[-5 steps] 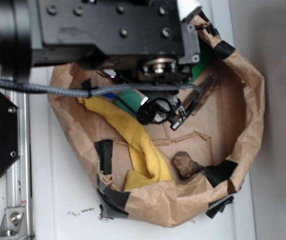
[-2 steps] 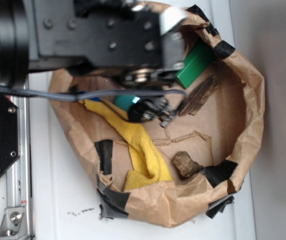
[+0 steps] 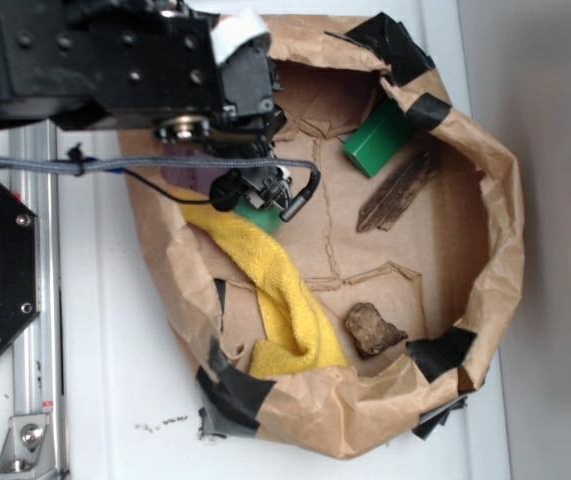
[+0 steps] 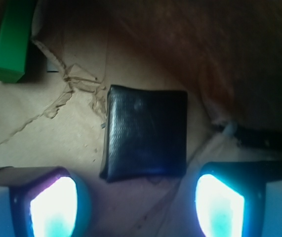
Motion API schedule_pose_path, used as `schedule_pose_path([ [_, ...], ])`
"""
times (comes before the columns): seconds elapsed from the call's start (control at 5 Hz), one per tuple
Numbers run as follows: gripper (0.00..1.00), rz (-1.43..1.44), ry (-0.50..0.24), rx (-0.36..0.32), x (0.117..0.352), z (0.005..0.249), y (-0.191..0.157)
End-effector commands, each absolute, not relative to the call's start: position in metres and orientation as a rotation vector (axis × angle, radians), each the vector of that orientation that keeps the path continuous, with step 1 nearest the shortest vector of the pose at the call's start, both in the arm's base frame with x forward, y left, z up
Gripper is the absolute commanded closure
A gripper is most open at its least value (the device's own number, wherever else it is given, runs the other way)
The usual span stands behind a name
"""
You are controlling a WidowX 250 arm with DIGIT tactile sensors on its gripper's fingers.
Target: Grab the black box.
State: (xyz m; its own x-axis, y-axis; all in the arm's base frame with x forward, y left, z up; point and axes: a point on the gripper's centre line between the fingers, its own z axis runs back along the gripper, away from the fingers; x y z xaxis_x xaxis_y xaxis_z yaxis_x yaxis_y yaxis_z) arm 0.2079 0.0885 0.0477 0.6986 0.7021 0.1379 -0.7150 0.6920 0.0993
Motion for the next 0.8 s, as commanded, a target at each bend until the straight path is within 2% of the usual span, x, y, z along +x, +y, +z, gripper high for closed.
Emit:
schedule_pose_path([
  [0.0,0.0,0.728,-0.041,0.127,0.2427,0.0388,0.1213],
  [0.2,0.0,0.699,-0.018,0.117,0.25,0.0336,0.1211],
  [0.4,1.0,0.7,-0.028,0.125,0.2476,0.034,0.12],
  [0.6,1.0,0.703,-0.032,0.138,0.2462,0.0362,0.1185],
])
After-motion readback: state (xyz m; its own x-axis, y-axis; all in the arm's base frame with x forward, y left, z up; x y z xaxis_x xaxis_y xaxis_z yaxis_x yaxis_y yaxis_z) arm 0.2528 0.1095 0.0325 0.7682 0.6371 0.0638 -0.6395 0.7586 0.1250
